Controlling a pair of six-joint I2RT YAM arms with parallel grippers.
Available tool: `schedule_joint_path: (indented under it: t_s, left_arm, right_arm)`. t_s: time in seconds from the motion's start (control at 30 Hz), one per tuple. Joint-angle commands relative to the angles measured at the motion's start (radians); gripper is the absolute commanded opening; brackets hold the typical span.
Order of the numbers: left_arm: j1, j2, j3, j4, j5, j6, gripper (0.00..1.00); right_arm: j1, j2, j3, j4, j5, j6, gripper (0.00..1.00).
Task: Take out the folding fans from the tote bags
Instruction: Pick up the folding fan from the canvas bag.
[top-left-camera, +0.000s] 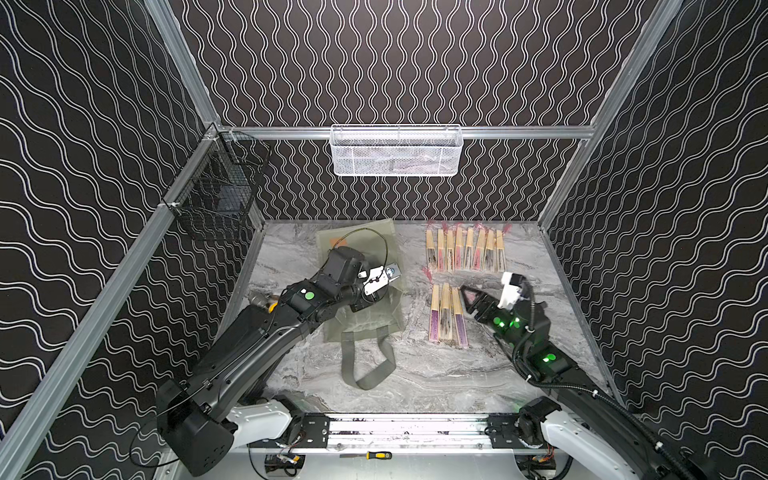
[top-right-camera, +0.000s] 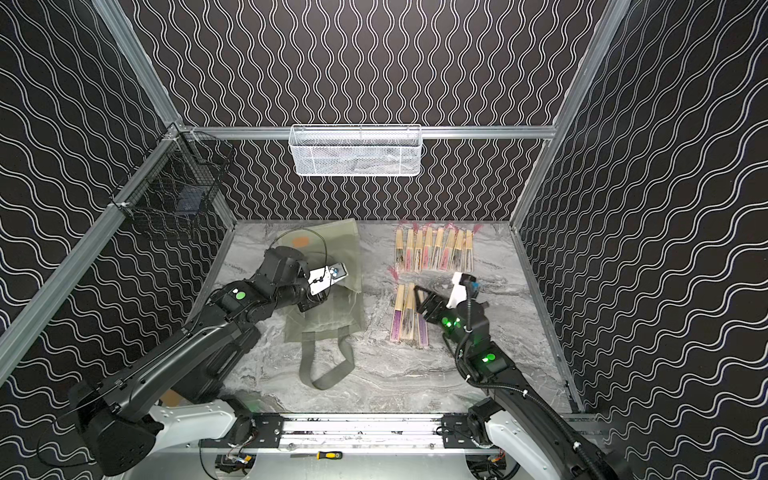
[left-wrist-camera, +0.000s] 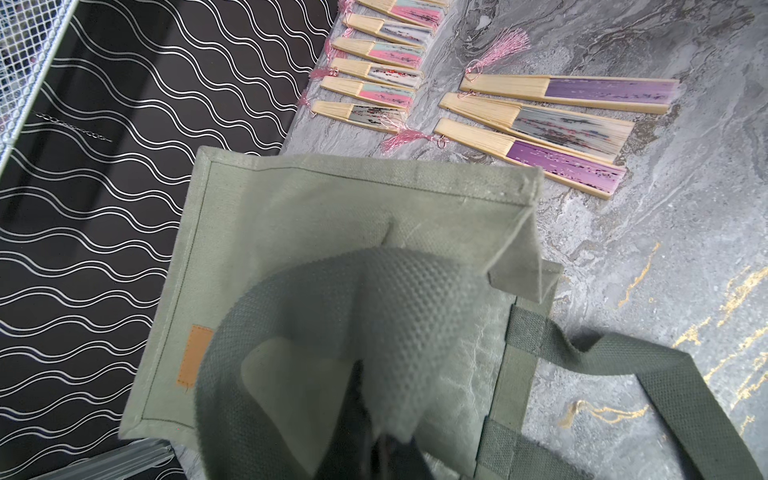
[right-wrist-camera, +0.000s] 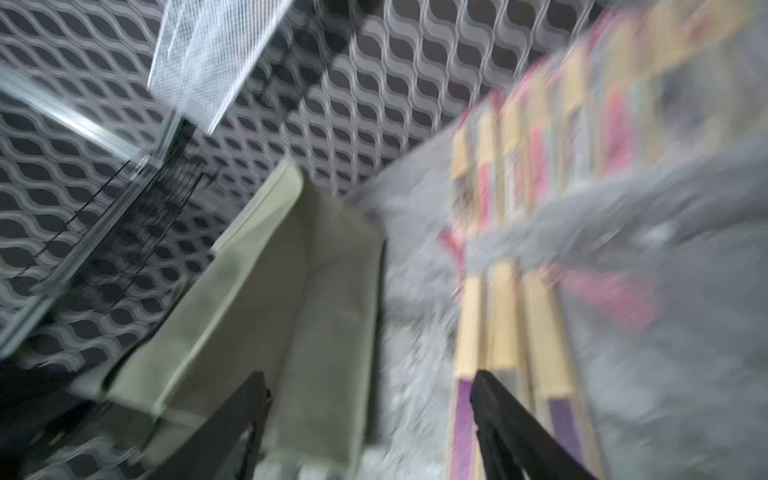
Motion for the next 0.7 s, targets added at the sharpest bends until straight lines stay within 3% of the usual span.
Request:
schedule_joint_path:
  t_s: [0.0,0.1,0.2,0.3,0.5,0.67]
  left_arm:
    - [-0.001,-0.004,0.002,0.025,0.000,0.004,0.00]
    - [0.000,-0.006,0.003,0.027,0.001,0.003,0.00]
    - [-0.001,0.001,0.006,0.023,0.007,0.002,0.00]
    - [0.000,0.001,0.006,0.023,0.008,0.002,0.00]
    - [-0.001,-0.002,0.007,0.022,0.005,0.002,0.00]
    - [-0.001,-0.010,0.007,0.020,0.004,0.002,0.00]
  right_arm:
    - [0.179,0.019,-0.050,0.144,0.123,0.246,0.76]
    - [0.384,0.077,-0.096,0.265,0.280,0.379,0.73]
    - [0.590,0.168,-0.059,0.331,0.451,0.427,0.72]
    - [0.722,0.279,0.013,0.336,0.548,0.485,0.72]
    - [0.843,0.524,0.102,0.491,0.646,0.601,0.67]
    - [0.855,0.680,0.202,0.535,0.735,0.620,0.64]
